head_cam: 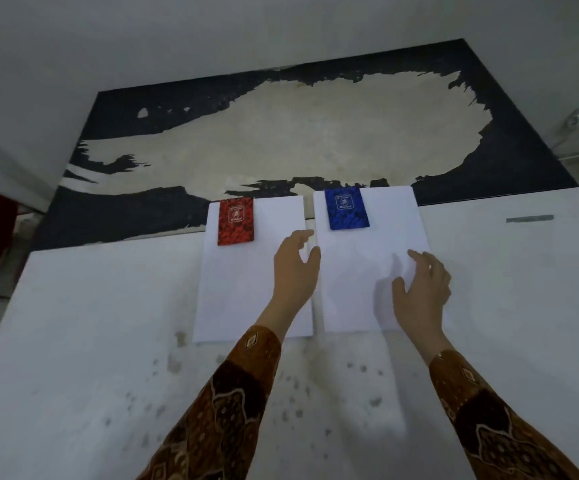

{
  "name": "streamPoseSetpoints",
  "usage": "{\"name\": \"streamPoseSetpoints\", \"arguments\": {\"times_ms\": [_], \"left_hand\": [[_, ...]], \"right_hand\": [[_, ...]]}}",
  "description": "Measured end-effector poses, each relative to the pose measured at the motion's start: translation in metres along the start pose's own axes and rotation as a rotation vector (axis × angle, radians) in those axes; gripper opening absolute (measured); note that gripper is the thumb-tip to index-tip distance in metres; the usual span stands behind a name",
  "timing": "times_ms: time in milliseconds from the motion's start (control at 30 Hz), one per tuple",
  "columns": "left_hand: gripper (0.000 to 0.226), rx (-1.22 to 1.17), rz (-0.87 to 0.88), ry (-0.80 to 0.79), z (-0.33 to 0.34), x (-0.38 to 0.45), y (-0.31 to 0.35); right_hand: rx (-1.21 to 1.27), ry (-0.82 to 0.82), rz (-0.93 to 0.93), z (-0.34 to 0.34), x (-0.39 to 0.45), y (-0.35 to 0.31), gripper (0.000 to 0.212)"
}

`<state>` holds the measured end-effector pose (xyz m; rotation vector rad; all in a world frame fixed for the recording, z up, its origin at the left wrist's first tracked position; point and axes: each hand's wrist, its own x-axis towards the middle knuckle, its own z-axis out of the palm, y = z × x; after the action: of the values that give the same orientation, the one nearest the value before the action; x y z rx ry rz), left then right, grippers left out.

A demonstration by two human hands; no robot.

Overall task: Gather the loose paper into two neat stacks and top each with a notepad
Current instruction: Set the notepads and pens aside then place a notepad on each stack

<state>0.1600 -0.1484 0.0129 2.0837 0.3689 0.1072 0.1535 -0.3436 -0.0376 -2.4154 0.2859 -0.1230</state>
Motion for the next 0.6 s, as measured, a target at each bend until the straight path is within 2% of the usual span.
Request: {"name": "streamPoseSetpoints", "arguments": {"times_ms": [167,300,467,533,600], "left_hand": [[0.018,-0.047,-0.004,0.177,-0.063,-0.078,-0.037],[0.017,-0.006,-0.107,0.243,-0.108,-0.147,-0.084],[0.019,0.100,-0.317,0.211,-0.142,-0.203,-0.130],[0.022,0.139,-0.425,0.156,-0.149,-0.218,-0.141],[0.023,0.196,-0.461,0.110,-0.152,-0.229,-0.147]], "right_hand": [[0.220,-0.196,-0.190,0.010,-0.088,-0.036,0.035],[0.288,-0.437,-0.214,0.025,-0.165,-0.059,0.019],[0.211,-0.713,-0.219,0.042,-0.231,-0.077,0.011],[0.165,-0.765,-0.217,0.052,-0.251,-0.083,0.008],[0.139,-0.786,-0.187,0.062,-0.266,-0.089,0.007]]}}
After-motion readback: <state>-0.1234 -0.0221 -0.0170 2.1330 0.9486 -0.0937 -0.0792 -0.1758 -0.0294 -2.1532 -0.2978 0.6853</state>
